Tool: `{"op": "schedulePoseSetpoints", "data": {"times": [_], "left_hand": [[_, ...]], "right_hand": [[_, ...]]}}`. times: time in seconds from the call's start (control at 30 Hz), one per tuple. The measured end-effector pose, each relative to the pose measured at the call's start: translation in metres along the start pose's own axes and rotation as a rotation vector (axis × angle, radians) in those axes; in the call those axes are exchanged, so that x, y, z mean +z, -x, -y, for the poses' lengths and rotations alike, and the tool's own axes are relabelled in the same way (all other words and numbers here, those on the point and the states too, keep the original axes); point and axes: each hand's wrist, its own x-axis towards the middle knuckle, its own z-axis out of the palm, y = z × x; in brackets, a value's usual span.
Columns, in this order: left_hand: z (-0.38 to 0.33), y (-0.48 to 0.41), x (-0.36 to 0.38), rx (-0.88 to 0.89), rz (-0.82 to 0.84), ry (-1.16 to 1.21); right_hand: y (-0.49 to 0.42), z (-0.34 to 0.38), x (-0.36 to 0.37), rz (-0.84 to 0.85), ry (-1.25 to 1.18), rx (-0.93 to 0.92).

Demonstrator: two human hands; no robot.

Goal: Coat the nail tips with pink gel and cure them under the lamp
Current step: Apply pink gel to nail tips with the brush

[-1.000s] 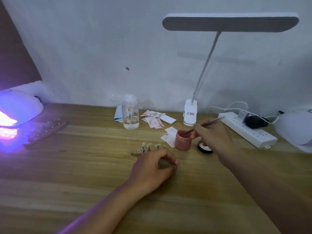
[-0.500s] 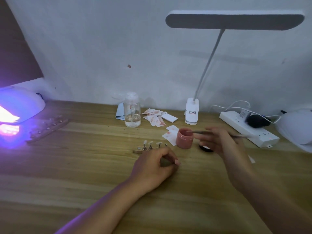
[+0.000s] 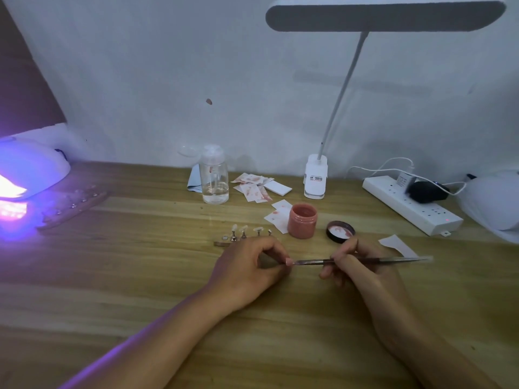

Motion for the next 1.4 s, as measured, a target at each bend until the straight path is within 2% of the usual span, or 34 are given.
{"op": "schedulePoseSetpoints", "data": {"times": [0.47,1.4], "left_hand": [[0.0003,0.0010,0.0000,0.008,0.002,-0.015],[-0.0022,0.0028,-0.0007,0.012,0.010,-0.021]], "right_hand": [[-0.0004,-0.0009,0.0002,0.036,0.012,0.003],[-0.0020,-0.0013,-0.0009,-0.067,-0.022,0.010]]}}
